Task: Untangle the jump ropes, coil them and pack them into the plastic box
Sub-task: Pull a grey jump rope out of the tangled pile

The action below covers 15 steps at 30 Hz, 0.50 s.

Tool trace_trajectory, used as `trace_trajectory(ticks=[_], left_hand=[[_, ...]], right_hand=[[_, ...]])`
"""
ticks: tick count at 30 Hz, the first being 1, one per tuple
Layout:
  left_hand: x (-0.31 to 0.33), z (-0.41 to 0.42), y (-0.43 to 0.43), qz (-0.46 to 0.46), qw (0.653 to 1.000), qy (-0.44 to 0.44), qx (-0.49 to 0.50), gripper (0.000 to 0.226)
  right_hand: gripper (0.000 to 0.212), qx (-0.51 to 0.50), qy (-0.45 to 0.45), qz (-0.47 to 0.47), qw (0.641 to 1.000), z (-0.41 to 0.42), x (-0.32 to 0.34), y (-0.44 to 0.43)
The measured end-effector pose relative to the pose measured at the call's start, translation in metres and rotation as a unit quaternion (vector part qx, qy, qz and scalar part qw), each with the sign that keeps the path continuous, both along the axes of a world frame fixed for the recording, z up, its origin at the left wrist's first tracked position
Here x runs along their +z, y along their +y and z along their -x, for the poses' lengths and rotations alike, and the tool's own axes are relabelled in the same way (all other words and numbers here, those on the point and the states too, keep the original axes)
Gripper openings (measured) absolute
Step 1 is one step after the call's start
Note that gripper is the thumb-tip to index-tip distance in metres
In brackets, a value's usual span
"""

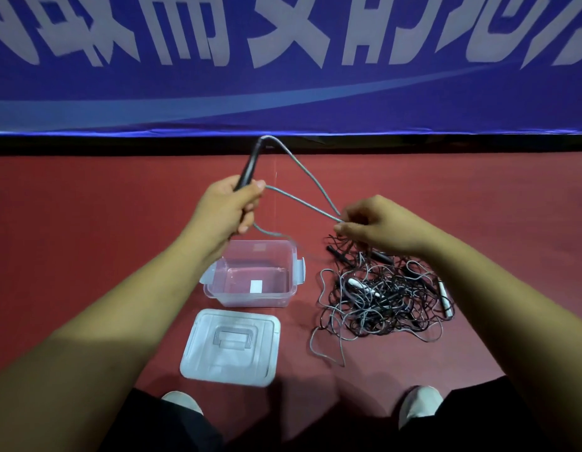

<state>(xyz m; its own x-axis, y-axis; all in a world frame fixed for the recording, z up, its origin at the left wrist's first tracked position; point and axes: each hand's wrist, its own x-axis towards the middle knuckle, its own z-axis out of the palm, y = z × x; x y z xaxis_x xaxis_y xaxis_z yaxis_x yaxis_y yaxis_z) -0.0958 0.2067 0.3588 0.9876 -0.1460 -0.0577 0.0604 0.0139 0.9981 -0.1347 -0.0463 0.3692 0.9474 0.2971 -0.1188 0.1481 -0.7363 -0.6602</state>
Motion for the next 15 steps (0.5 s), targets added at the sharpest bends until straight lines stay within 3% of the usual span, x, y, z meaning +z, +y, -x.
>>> trace_trajectory(ticks=[4, 8, 10, 12, 15], left_hand=[[-0.001, -0.017, 0.020, 0.040, 0.992, 0.048, 0.109, 0.023], [-0.009, -0.023, 0.025, -0.022, 0.986, 0.080, 0.146, 0.017], [-0.012, -0.022, 0.024, -0.092, 0.985, 0.068, 0.128, 0.007], [-0.010, -0.017, 0.018, -0.170, 0.981, 0.018, 0.091, 0.017], [-0.004, 0.002, 0.000, -0.140, 0.989, -0.032, -0.030, 0.019]], right_hand=[[0.020, -0.025, 0.034, 0.063, 0.997, -0.004, 0.000, -0.034], [0.021, -0.046, 0.028, 0.019, 0.998, -0.004, -0.002, -0.039], [0.021, -0.051, 0.000, -0.010, 0.999, -0.003, -0.003, -0.031], [0.022, -0.040, -0.019, -0.029, 0.999, -0.001, -0.003, -0.017], [0.023, 0.009, -0.035, -0.043, 0.998, 0.006, -0.001, 0.008]])
